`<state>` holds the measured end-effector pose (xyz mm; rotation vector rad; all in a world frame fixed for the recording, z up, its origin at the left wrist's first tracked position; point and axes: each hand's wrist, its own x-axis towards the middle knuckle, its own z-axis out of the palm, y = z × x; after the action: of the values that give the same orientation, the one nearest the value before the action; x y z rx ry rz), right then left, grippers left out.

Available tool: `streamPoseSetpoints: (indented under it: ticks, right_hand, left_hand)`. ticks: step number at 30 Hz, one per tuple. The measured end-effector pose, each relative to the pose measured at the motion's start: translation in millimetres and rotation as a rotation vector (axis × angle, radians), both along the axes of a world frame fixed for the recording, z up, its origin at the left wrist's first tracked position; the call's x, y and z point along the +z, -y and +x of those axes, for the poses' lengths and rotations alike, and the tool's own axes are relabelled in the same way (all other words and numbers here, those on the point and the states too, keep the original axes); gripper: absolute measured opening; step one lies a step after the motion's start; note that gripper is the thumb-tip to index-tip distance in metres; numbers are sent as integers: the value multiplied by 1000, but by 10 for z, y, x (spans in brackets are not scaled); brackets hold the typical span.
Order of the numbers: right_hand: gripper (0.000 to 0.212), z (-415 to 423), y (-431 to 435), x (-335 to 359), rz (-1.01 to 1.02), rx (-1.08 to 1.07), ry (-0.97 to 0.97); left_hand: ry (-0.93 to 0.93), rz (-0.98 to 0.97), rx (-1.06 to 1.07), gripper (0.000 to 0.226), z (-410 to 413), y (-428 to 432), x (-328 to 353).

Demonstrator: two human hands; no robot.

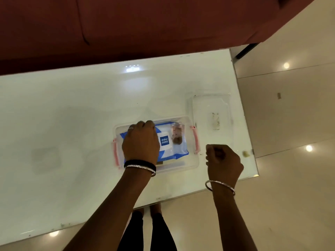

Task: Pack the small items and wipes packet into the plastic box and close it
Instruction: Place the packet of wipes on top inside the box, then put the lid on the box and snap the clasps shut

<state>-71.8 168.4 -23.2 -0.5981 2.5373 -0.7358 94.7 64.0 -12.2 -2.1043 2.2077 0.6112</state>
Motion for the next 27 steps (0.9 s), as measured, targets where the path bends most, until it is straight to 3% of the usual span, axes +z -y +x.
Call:
streamPoseSetpoints:
  ticks: [3, 5, 8, 12, 17, 22, 25, 27]
  right_hand:
    - [6, -319, -156, -162, -6, -363, 216]
    - [21, -469, -234, -295, -12, -569, 388]
    - [31, -611, -308, -474, 1, -666, 555]
    - [31, -609, -298, -676, -24, -768, 755]
    - [20, -672, -237, -918, -71, -802, 716]
    - [22, -753, -184, -954, -14, -795, 656]
    - [5, -798, -202, -891, -70, -780, 632]
    - [12, -810, -220, -786, -128, -744, 574]
  left_hand:
    - [-172, -34, -99, 22, -329, 254, -8]
    - [-237, -41, -168, 23, -582, 429, -71]
    - [-283, 50, -252, 27, -985, 696, -266]
    - [-231, 344, -344, 45, -1394, 978, -556]
    - [-164, 533, -427, 61, -1734, 1192, -754]
    - [-191, 447, -371, 54, -1772, 1230, -804]
    - [-207, 437, -344, 53, -1676, 1263, -740]
    - [-276, 412, -292, 51, -1566, 1307, -655]
